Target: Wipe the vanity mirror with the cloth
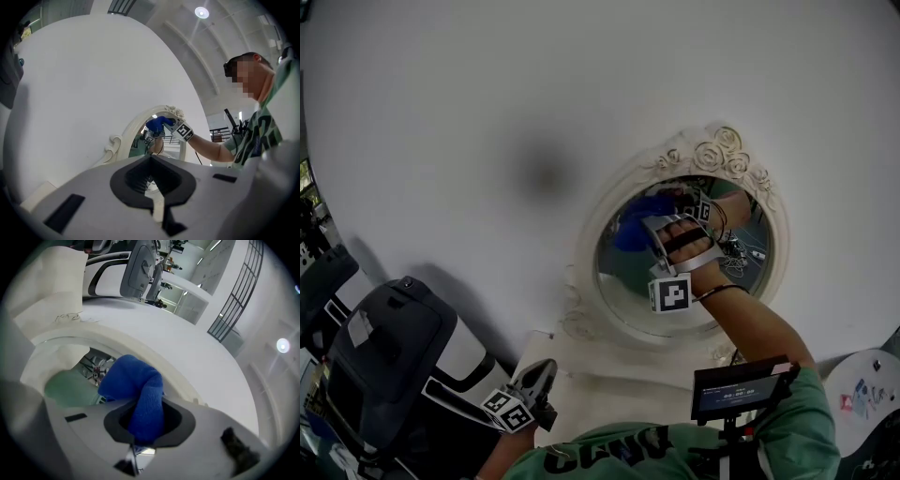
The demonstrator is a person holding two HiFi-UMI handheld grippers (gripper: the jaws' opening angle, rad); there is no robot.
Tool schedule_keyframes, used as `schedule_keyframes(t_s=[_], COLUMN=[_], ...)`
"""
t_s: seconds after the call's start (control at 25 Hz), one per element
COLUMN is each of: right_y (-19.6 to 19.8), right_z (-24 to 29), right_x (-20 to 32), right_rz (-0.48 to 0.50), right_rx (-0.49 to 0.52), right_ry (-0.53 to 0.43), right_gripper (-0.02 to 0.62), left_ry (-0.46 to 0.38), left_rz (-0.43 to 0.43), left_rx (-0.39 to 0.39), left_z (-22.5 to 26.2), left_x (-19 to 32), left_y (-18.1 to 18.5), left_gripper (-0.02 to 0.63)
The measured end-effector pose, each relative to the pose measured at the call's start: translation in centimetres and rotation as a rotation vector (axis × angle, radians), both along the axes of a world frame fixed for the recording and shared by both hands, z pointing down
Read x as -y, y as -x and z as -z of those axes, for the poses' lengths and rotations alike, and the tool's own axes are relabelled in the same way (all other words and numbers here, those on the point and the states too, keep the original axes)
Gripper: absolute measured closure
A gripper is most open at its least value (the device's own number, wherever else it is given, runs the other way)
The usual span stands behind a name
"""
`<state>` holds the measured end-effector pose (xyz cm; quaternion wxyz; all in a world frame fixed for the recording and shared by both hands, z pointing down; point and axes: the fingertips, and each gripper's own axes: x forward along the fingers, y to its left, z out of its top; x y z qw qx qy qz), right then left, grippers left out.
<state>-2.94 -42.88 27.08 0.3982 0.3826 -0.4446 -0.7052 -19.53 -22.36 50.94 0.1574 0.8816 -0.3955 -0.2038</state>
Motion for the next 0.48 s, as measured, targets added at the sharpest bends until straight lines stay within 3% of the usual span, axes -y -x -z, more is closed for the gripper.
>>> schedule_keyframes(t_s=[0.2,0.48], right_y=[4.6,3.4], right_z=[-1.3,-1.1], right_x=[1.9,2.0], right_rz=[0.011,0.000], right_rx=[-0.030,-0.014], right_ry=[0.037,0.041], right_gripper=[0.545,0.546], left_ry=[-0.007,0.006], left_rz=[0.062,0.057], left_rx=[-0.001,-0.008], left_z=[-0.3,-0.6], left_x=[-1.4,-1.3], left_y=[3.0,3.2], left_gripper=[0.606,0.606])
